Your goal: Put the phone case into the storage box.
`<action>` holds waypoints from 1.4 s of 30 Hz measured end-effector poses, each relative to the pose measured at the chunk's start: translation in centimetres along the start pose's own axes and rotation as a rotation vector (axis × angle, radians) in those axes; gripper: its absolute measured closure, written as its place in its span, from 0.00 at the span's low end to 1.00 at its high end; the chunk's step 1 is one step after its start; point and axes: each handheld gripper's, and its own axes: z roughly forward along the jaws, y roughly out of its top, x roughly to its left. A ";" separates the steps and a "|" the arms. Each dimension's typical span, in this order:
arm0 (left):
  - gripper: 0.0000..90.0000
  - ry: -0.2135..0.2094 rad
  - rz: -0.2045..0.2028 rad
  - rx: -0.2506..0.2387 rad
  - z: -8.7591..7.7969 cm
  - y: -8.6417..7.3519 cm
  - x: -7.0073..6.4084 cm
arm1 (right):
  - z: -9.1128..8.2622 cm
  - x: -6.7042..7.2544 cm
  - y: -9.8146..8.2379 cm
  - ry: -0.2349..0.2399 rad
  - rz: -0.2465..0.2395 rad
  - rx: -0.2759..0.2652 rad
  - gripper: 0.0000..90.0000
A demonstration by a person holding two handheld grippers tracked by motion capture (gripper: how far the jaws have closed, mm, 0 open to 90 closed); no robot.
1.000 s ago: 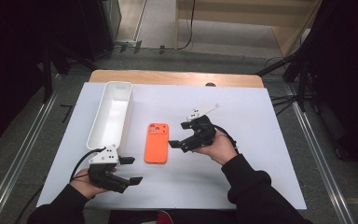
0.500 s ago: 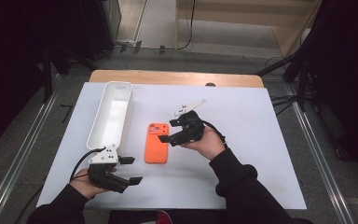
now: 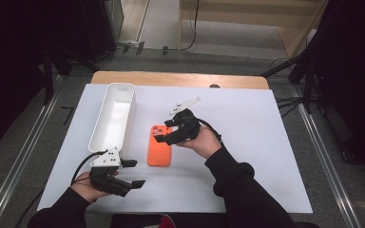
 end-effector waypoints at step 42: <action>0.26 -0.002 0.007 0.001 -0.1 0.0 -0.1 | 6.4 0.3 0.7 0.028 -0.021 0.089 0.98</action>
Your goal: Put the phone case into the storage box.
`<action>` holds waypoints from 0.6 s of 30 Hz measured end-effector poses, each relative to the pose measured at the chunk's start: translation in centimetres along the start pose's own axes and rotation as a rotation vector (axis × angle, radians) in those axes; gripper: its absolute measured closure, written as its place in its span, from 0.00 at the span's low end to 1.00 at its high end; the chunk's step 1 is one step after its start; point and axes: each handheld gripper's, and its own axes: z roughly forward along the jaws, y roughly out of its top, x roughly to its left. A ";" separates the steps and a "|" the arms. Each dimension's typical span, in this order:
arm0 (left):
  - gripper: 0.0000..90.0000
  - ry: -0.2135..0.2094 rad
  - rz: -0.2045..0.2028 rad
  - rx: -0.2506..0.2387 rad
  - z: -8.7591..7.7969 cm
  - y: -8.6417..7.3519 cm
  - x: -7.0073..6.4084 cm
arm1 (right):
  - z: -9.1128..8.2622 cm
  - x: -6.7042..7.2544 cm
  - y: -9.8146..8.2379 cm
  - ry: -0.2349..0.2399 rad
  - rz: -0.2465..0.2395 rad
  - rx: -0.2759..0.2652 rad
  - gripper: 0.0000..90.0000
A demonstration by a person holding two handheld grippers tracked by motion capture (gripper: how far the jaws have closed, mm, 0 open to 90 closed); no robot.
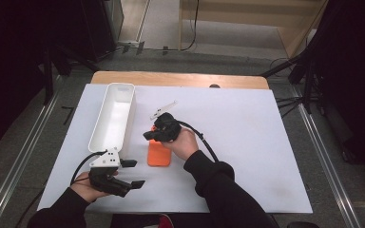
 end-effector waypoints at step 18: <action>0.26 -0.002 0.004 0.001 0.0 0.0 0.0 | 2.1 0.2 -1.0 0.010 0.009 0.065 0.98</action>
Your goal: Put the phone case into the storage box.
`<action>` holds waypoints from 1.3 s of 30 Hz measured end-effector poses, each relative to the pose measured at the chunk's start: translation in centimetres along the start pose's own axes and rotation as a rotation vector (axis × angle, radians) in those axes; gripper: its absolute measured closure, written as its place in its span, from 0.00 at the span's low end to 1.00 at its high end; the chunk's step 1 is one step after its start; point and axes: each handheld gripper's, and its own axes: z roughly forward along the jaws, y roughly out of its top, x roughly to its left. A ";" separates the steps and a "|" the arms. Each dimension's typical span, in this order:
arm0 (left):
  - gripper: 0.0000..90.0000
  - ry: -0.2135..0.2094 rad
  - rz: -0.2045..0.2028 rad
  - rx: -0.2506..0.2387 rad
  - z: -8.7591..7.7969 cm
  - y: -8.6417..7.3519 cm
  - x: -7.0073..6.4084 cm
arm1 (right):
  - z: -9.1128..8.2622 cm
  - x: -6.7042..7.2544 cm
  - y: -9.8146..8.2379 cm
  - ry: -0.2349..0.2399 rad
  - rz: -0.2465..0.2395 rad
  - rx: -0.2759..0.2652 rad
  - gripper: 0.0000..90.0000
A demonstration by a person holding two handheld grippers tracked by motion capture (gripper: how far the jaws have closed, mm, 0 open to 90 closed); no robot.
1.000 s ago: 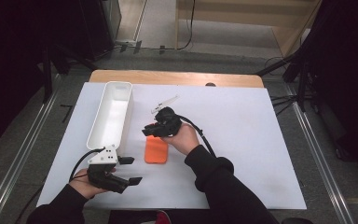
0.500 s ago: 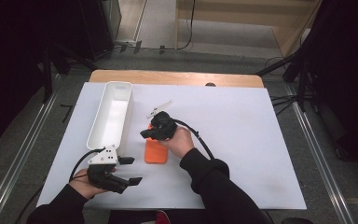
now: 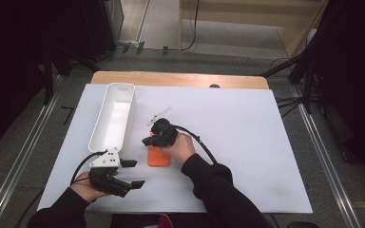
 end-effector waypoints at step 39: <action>0.26 0.001 0.001 0.008 0.1 0.0 0.0 | -3.4 -0.7 -3.9 0.007 0.013 0.085 0.98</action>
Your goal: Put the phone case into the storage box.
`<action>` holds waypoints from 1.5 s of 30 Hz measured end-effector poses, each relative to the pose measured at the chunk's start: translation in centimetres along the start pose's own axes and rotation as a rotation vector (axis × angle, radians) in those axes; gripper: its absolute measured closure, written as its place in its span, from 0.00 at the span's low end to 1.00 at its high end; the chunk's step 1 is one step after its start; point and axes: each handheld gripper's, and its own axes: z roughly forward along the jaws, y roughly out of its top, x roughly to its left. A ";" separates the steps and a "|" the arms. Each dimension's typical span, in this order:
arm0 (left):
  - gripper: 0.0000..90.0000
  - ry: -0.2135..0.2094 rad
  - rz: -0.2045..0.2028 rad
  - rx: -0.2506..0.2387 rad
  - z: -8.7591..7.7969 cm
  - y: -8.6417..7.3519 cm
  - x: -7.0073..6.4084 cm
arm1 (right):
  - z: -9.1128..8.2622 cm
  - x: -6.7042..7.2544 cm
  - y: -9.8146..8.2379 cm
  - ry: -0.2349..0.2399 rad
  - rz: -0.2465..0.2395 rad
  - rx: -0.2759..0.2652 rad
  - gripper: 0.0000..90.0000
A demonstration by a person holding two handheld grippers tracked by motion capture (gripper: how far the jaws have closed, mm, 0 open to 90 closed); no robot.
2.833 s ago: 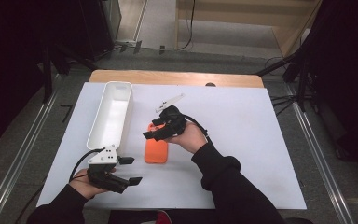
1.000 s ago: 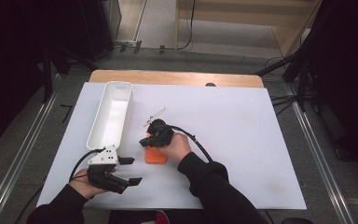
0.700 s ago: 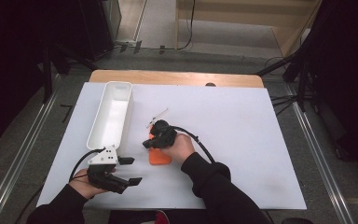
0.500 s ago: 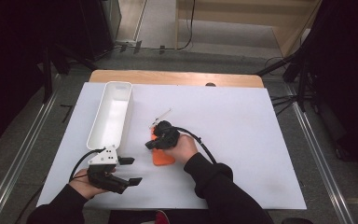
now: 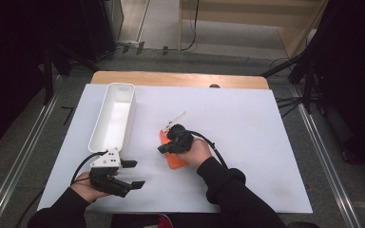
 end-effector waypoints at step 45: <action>0.26 0.010 -0.005 -0.004 -0.2 0.0 0.3 | -7.7 -0.6 -4.8 -0.036 0.103 -0.159 0.53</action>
